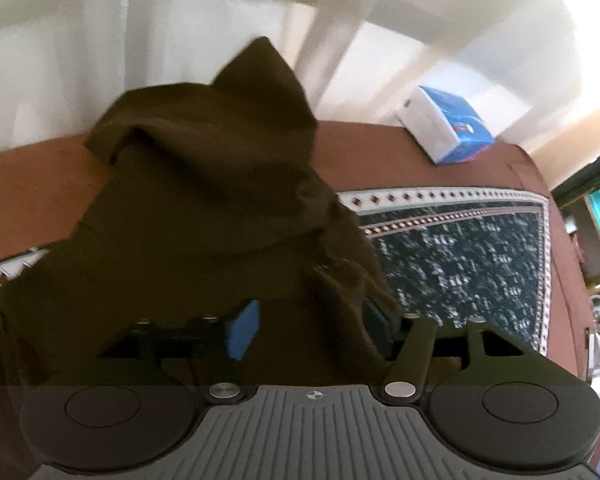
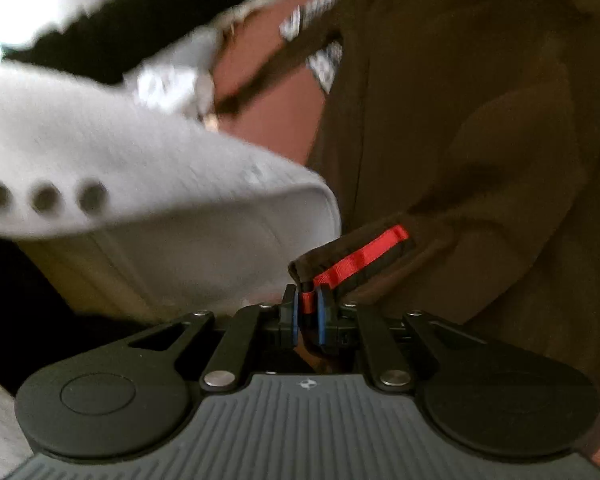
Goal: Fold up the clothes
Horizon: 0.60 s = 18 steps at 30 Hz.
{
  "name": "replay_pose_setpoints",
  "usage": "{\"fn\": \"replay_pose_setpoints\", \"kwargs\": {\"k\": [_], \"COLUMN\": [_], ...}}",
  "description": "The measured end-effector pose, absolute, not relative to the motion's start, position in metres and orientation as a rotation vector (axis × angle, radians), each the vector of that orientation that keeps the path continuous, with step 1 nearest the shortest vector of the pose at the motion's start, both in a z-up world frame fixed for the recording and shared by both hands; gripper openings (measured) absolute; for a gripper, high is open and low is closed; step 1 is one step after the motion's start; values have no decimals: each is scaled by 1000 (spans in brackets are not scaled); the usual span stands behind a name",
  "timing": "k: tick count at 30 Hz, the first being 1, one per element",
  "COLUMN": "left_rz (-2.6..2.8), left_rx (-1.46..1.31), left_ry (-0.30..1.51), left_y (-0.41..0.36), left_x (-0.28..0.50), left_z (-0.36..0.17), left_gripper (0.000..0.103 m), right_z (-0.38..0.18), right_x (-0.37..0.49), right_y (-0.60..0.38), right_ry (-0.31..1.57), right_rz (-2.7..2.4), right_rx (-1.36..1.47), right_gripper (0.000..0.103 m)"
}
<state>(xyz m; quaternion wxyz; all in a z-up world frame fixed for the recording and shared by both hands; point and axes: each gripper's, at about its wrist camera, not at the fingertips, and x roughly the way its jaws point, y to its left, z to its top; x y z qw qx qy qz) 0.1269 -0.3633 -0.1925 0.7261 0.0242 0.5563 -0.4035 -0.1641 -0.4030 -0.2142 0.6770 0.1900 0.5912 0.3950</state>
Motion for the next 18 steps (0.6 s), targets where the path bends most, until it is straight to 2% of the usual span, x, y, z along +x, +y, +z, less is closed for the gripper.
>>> {"fn": "replay_pose_setpoints", "kwargs": {"k": [9,10,11,12,13,15,18], "left_rz": [-854,-861,-874,-881,-889,-934,-951], "left_rx": [-8,-12,-4,4,10,-30,-21], "left_ry": [1249,1255,1259,1260,1261,1212,1158], "left_y": [-391,-394,-398,-400,-402,-397,-392], "left_x": [126,126,125,125,124,128,137], "left_z": [-210,-211,-212,-211,-210,-195,-182], "left_gripper": [72,66,50,13,5,0,0], "right_z": [-211,-209,-207,-206,-205,-201,-196], "right_x": [-178,-182,-186,-187,-189,-191,-189], "right_y": [-413,-416,-418,-419,-420,-424,-424], "right_ry": [1283,1280,1277,1274,1270,1266,1270], "right_rz": [755,745,737,729,722,718,761], "right_rx": [454,454,454,455,455,455,436], "right_gripper": [15,15,15,15,15,15,15]}}
